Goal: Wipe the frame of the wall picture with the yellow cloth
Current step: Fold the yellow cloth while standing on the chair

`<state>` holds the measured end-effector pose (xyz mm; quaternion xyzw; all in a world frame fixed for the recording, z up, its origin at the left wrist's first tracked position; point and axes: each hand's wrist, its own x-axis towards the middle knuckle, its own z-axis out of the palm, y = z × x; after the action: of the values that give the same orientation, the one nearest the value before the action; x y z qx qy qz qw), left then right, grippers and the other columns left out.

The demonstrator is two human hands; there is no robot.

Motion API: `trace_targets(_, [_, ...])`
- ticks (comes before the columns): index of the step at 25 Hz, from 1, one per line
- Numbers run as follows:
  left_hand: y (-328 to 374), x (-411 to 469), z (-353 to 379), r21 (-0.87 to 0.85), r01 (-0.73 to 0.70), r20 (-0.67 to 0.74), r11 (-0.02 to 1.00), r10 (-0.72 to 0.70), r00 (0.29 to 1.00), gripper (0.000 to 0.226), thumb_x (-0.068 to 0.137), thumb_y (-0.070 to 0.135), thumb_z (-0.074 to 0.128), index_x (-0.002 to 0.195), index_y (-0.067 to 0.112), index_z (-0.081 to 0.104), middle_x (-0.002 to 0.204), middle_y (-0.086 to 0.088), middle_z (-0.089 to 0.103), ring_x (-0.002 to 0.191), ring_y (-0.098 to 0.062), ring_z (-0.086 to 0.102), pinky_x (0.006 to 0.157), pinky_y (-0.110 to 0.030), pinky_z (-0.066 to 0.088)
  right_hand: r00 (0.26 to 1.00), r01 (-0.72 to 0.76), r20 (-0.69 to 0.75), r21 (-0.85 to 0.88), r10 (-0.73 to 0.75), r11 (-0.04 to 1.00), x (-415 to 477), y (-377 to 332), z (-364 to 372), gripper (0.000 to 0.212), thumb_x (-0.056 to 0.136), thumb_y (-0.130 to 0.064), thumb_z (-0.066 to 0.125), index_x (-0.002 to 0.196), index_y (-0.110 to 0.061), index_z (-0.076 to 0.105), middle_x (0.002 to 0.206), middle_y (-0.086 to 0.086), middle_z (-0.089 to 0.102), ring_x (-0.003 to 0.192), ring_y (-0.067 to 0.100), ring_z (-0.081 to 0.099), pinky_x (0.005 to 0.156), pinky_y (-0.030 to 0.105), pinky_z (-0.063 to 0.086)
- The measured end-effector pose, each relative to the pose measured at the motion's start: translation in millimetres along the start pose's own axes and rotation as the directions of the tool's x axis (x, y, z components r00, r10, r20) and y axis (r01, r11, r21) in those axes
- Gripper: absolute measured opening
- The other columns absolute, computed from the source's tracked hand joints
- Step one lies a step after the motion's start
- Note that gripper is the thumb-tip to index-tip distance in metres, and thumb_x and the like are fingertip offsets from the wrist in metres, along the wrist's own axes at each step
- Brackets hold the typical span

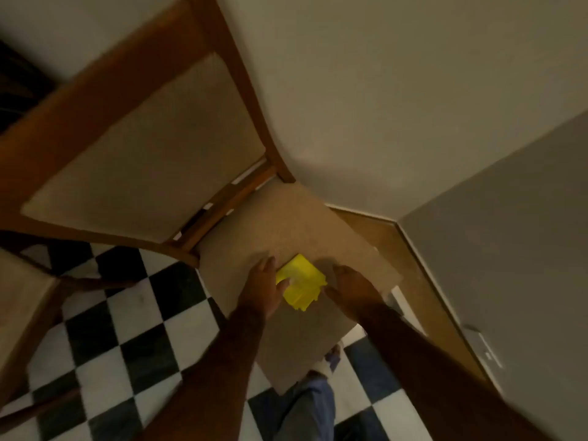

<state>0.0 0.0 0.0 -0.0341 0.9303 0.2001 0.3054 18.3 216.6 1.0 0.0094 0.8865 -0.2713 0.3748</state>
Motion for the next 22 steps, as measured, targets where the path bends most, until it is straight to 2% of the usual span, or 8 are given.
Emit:
trace_targets(3, [-14,24,34,-0.006,0.038,0.016,0.999,-0.038,0.999,0.067,0.1,0.038,0.055,0.153,0.002,0.034,0.161,-0.021,0.031,0.15,-0.033,0.027,0.123,-0.038,0.023,1.0,-0.005,-0.013,0.156,0.007,0.988,38,6,29,0.069,0.1,-0.042,0.055,0.158,-0.012,0.032,0.163,0.011,0.036,0.151,0.029,0.033,0.12,0.037,0.027])
trace_targets(7, [-21,38,58,-0.054,0.052,-0.127,0.997,-0.058,0.99,0.048,0.091,0.03,0.069,0.128,0.002,0.058,0.136,-0.019,0.054,0.127,-0.033,0.05,0.104,-0.038,0.039,0.989,-0.051,-0.118,0.267,0.085,0.962,69,7,57,0.057,0.097,-0.033,0.06,0.147,-0.008,0.049,0.15,0.014,0.051,0.139,0.032,0.046,0.113,0.038,0.034])
trace_targets(11, [-20,41,52,-0.283,0.118,-0.111,0.952,-0.155,0.982,0.032,0.081,0.019,0.079,0.105,0.004,0.064,0.104,-0.013,0.067,0.092,-0.021,0.058,0.072,-0.021,0.036,0.983,-0.107,-0.098,0.384,0.156,0.917,74,4,55,0.042,0.089,-0.02,0.068,0.13,-0.008,0.065,0.128,0.014,0.067,0.12,0.032,0.06,0.082,0.025,0.035])
trace_targets(13, [-14,30,43,-0.369,0.098,-0.07,0.924,-0.133,0.989,0.032,0.079,0.016,0.08,0.104,0.005,0.063,0.094,-0.006,0.067,0.085,-0.017,0.059,0.063,-0.019,0.035,0.982,-0.129,-0.073,0.417,0.175,0.9,60,2,42,0.036,0.088,-0.022,0.07,0.122,-0.011,0.07,0.117,0.01,0.072,0.113,0.031,0.064,0.078,0.024,0.035])
trace_targets(15, [-8,20,35,-0.488,0.107,0.03,0.866,-0.106,0.994,0.04,0.079,0.018,0.081,0.114,0.011,0.062,0.099,0.0,0.067,0.089,-0.016,0.064,0.064,-0.021,0.044,0.972,-0.136,-0.103,0.479,0.209,0.867,46,3,30,0.032,0.087,-0.025,0.071,0.116,-0.014,0.072,0.106,0.003,0.07,0.109,0.027,0.066,0.077,0.024,0.036])
trace_targets(17, [10,5,22,-0.584,0.111,0.138,0.804,-0.037,0.99,0.041,0.082,0.033,0.079,0.117,0.017,0.065,0.103,0.002,0.071,0.093,-0.016,0.068,0.073,-0.025,0.052,0.969,-0.12,-0.134,0.484,0.209,0.867,20,2,8,0.032,0.087,-0.026,0.07,0.117,-0.014,0.072,0.111,0.005,0.071,0.111,0.027,0.064,0.078,0.023,0.035])
trace_targets(19, [35,-11,7,-0.606,0.042,0.11,0.794,0.032,0.993,0.04,0.079,0.05,0.072,0.096,0.014,0.071,0.085,0.002,0.07,0.081,-0.013,0.066,0.072,-0.032,0.049,0.971,-0.094,-0.148,0.489,0.189,0.867,-10,1,-17,0.034,0.086,-0.026,0.071,0.118,-0.013,0.072,0.119,0.009,0.072,0.114,0.028,0.064,0.082,0.026,0.04])
trace_targets(22, [81,-32,-20,-0.71,-0.016,0.064,0.704,0.087,0.994,0.038,0.08,0.04,0.072,0.089,0.003,0.072,0.085,-0.014,0.072,0.08,-0.019,0.062,0.078,-0.041,0.053,0.953,-0.055,-0.19,0.66,0.238,0.749,-64,1,-63,0.031,0.078,-0.021,0.082,0.104,-0.008,0.074,0.106,0.015,0.074,0.104,0.03,0.067,0.089,0.04,0.05])
